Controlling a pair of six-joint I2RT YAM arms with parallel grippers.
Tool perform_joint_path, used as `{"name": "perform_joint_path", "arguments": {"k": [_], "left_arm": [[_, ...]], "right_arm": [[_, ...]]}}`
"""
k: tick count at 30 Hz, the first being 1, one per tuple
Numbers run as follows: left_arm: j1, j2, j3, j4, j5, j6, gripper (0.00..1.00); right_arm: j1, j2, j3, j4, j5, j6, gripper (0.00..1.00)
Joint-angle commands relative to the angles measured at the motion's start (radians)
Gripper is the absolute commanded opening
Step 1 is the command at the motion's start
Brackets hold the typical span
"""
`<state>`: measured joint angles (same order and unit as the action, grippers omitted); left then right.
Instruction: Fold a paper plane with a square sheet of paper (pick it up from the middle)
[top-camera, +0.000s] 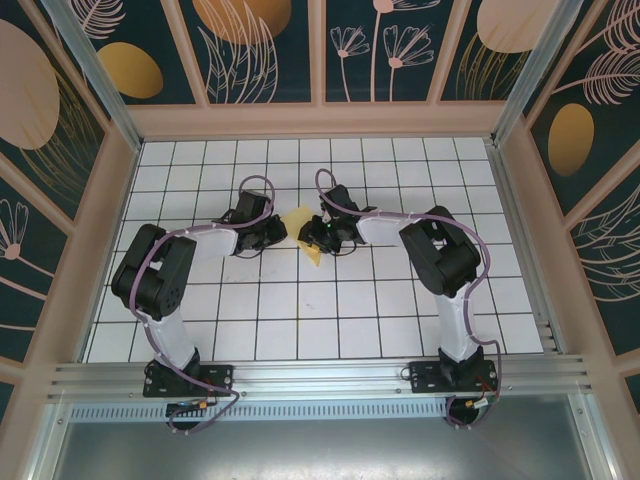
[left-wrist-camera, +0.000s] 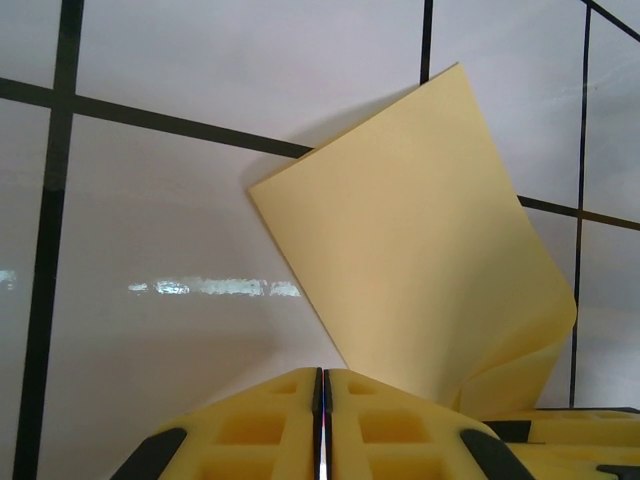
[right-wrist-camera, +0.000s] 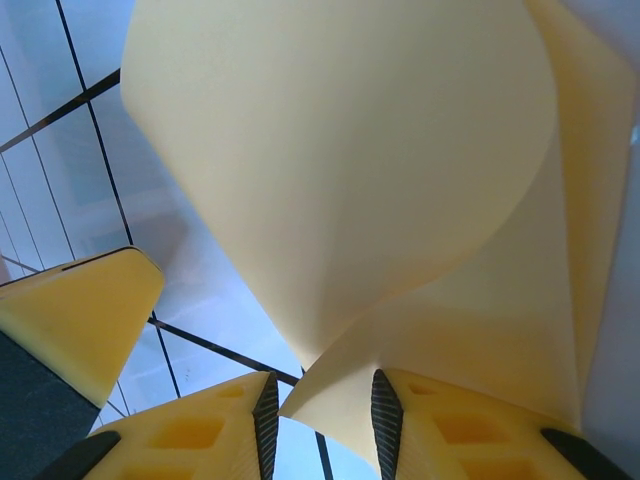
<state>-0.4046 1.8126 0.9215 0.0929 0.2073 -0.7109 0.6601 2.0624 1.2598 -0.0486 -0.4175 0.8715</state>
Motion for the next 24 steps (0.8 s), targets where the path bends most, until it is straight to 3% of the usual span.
{"name": "perform_joint_path", "arguments": {"k": [1,8,16,24], "left_arm": [[0.001,-0.025,-0.012,0.012,0.047,-0.004,0.14],[0.002,-0.029,-0.024,0.062,0.116,-0.019,0.14],[0.001,-0.026,-0.032,0.067,0.121,-0.023,0.15],[0.001,-0.025,-0.039,0.103,0.177,-0.031,0.12]], "right_arm": [[-0.010,0.031,-0.035,-0.057,0.046,0.006,0.35],[-0.016,0.024,-0.050,-0.042,0.040,0.004,0.36],[-0.019,0.019,-0.060,-0.037,0.039,0.004,0.40],[-0.021,0.022,-0.066,-0.040,0.040,0.005,0.14]]}}
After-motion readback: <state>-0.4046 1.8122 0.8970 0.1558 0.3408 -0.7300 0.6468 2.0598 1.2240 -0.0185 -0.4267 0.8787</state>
